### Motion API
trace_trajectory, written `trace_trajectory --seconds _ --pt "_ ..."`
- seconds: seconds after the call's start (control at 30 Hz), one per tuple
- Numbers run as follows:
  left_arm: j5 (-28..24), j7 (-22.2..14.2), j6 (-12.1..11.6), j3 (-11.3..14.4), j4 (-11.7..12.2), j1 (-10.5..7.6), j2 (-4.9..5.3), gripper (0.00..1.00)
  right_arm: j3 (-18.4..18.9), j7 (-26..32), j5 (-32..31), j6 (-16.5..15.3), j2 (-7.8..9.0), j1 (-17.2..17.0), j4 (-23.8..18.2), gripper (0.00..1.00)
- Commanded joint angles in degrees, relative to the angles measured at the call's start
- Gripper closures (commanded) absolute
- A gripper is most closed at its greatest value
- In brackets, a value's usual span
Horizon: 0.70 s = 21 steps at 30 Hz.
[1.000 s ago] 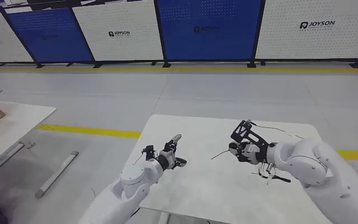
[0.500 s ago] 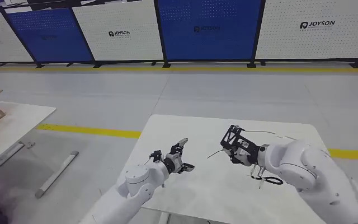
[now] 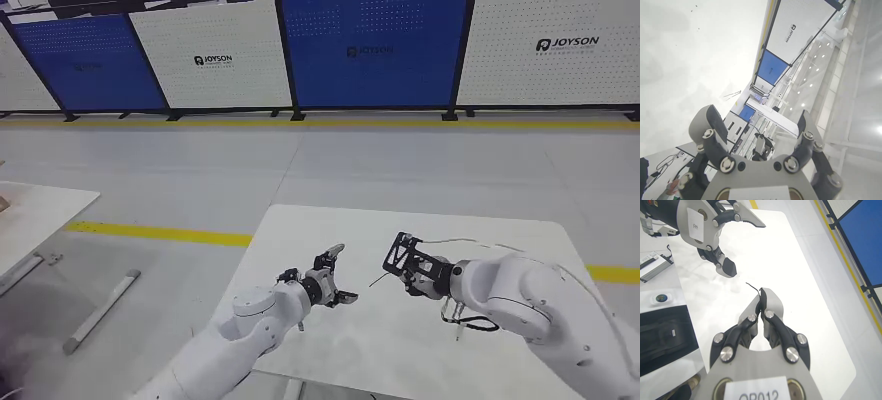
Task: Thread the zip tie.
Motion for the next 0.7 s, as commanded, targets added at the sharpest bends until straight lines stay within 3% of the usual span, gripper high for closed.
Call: trace_trajectory --seconds 0.0,0.2,0.4,0.67 --pt "-1.46 -1.23 0.00 0.90 0.40 0.17 -0.02 0.00 0.00 0.00 0.00 0.00 0.00 0.00 0.00 1.00" --pt "-9.10 1.04 0.00 3.43 0.74 -3.35 0.50 0.00 -1.25 -1.16 -4.11 0.00 -0.13 -0.02 -2.41 1.00" --pt "-17.26 1.11 0.00 6.96 1.60 -7.16 1.83 0.00 -3.92 -1.99 -7.66 0.00 -0.10 1.55 -3.74 1.00" --pt "-17.47 0.12 -0.94 6.84 1.64 -6.75 1.69 0.00 -3.92 -1.99 -7.66 0.00 -0.10 1.55 -3.74 1.00"
